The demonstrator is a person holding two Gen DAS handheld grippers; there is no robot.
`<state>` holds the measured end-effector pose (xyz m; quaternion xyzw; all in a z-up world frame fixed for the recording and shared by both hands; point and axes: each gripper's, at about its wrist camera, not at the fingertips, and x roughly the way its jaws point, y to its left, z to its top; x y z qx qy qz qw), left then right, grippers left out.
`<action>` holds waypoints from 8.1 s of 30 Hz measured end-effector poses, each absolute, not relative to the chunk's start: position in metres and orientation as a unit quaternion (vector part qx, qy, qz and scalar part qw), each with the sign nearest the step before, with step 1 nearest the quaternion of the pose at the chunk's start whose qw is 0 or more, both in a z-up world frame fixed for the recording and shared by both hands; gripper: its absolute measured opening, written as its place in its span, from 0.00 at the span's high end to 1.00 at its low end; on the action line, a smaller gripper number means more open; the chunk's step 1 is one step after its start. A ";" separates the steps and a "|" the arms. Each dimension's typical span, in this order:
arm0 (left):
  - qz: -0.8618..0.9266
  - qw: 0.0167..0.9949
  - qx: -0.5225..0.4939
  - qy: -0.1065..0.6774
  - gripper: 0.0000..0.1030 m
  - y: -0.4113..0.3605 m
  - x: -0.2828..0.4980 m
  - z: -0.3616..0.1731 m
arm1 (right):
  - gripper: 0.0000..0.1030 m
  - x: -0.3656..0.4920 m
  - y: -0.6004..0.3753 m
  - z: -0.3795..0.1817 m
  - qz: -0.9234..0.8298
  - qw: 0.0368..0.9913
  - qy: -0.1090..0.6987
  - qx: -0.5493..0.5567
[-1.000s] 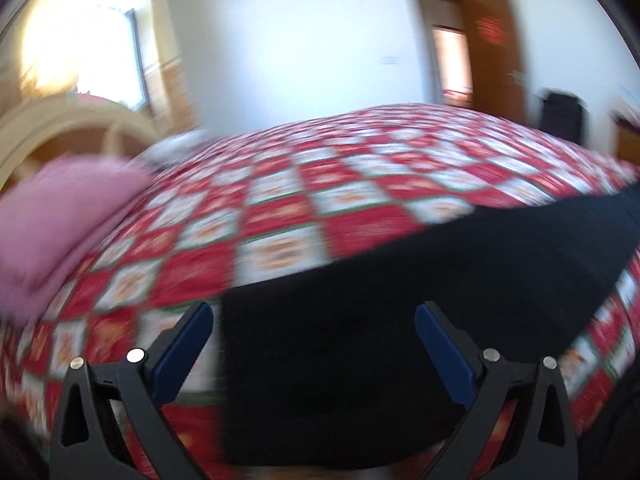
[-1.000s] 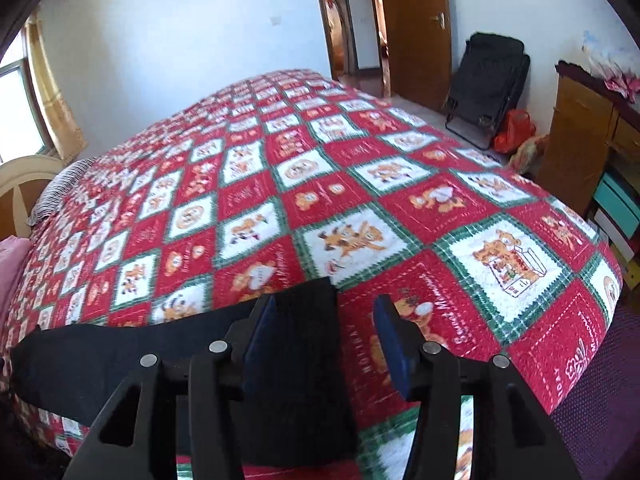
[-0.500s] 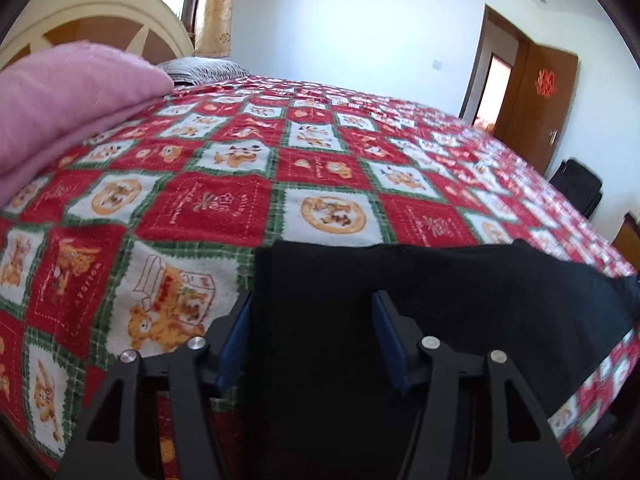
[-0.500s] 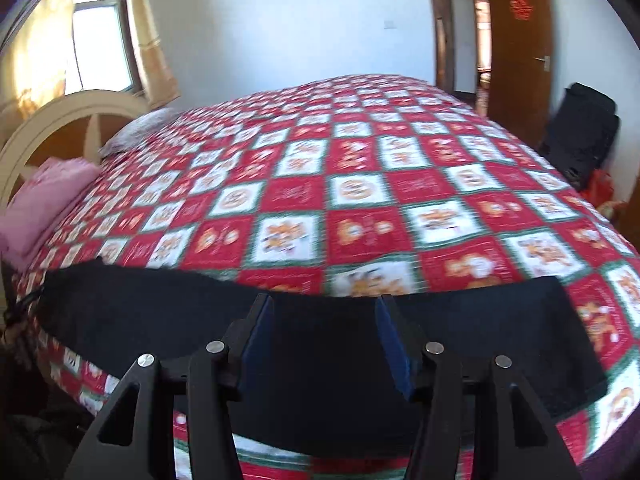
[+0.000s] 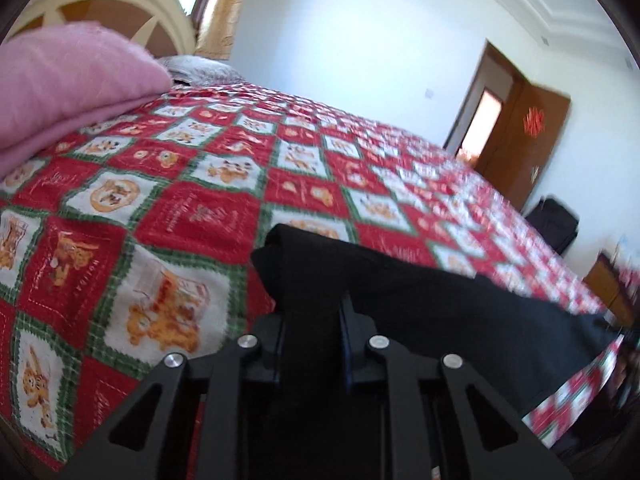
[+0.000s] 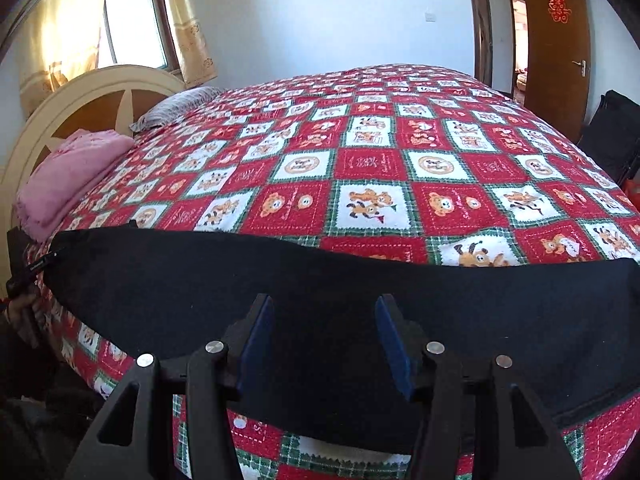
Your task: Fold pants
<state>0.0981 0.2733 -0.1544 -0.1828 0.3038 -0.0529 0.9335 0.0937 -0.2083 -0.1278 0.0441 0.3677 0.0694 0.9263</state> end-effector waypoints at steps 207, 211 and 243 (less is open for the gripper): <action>-0.223 0.865 -0.099 0.439 0.89 0.020 0.156 -0.110 | 0.40 0.077 -0.238 -0.160 0.090 0.921 0.336 0.175; -0.204 0.855 -0.104 0.465 0.89 0.028 0.160 -0.137 | 0.40 0.077 -0.229 -0.158 0.117 0.920 0.334 0.169; -0.177 0.891 -0.092 0.407 0.54 0.047 0.141 -0.152 | 0.30 0.083 -0.135 -0.180 0.258 0.874 0.410 0.035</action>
